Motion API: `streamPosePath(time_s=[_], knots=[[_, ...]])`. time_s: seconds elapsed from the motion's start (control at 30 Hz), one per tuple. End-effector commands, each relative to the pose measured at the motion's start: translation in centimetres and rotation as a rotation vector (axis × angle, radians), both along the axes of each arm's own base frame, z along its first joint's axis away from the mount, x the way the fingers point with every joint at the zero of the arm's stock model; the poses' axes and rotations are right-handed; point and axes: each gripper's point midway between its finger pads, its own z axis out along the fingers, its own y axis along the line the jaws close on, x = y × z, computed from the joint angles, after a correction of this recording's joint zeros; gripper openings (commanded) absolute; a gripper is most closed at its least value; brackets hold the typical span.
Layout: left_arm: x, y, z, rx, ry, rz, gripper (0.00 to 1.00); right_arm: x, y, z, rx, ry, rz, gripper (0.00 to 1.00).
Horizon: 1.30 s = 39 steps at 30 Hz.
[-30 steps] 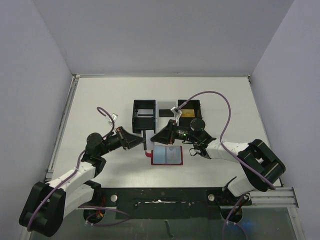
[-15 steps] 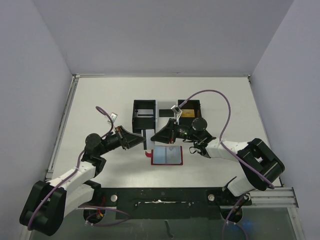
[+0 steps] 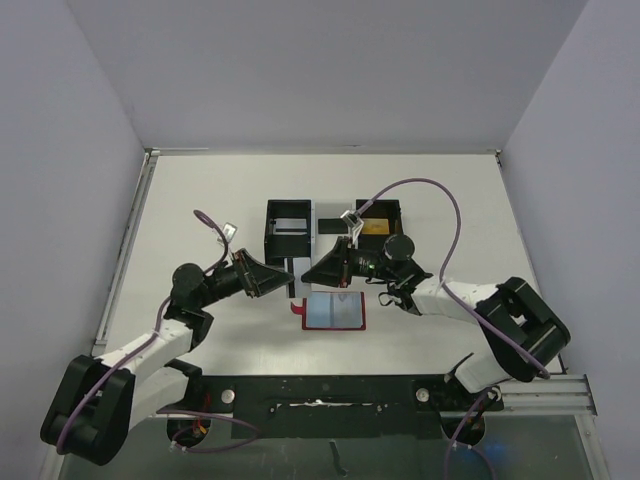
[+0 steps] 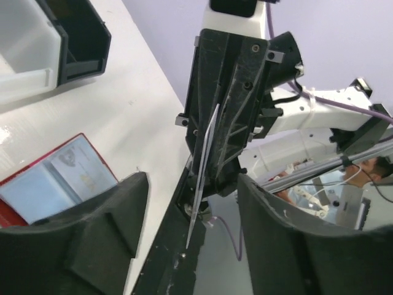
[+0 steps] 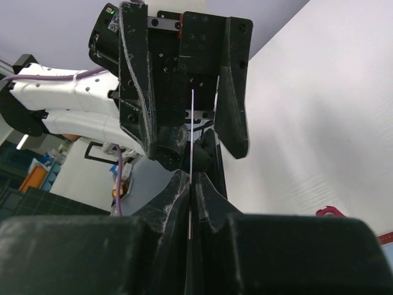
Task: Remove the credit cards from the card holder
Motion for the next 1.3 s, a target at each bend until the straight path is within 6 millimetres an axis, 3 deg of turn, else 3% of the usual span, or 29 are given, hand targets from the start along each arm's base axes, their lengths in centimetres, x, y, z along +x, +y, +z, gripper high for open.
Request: streamPosePath(time_s=[0.0,0.1,0.2,0.43,0.57,0.7,0.87,1.07,1.27], knots=[[1.6,0.4,0.9,0.082,-0.056,0.070,0.67,1.3,-0.2,2.7,-0.002,-0.138,-0.072,0.00],[3.9,2.4,-0.9,0.252,-0.034,0.240,0.68,2.7,-0.7,1.6,-0.108,-0.158,-0.143,0.00],[5.7,5.9,-2.6,0.444,0.041,0.445,0.69,4.9,-1.4,1.3,-0.218,-0.204,-0.248,0.00],[6.7,12.8,-0.6,0.690,0.064,0.766,0.70,9.9,-2.4,0.4,-0.471,-0.413,-0.451,0.00],[7.1,14.3,3.2,0.765,0.048,0.826,0.71,11.8,-1.2,0.0,-0.648,-0.653,-0.461,0.00],[7.7,17.2,1.8,0.919,0.023,0.919,0.71,14.3,0.4,-0.3,-0.747,-0.797,-0.448,0.00],[7.5,18.5,0.2,0.950,0.044,0.970,0.72,16.5,2.7,-1.3,-0.811,-0.893,-0.369,0.00],[7.0,19.3,0.9,0.928,0.047,1.011,0.72,18.9,4.7,-4.4,-0.925,-0.989,-0.245,0.00],[6.8,19.4,1.9,0.908,0.004,1.022,0.73,21.9,5.5,-7.0,-1.078,-1.065,-0.185,0.00]])
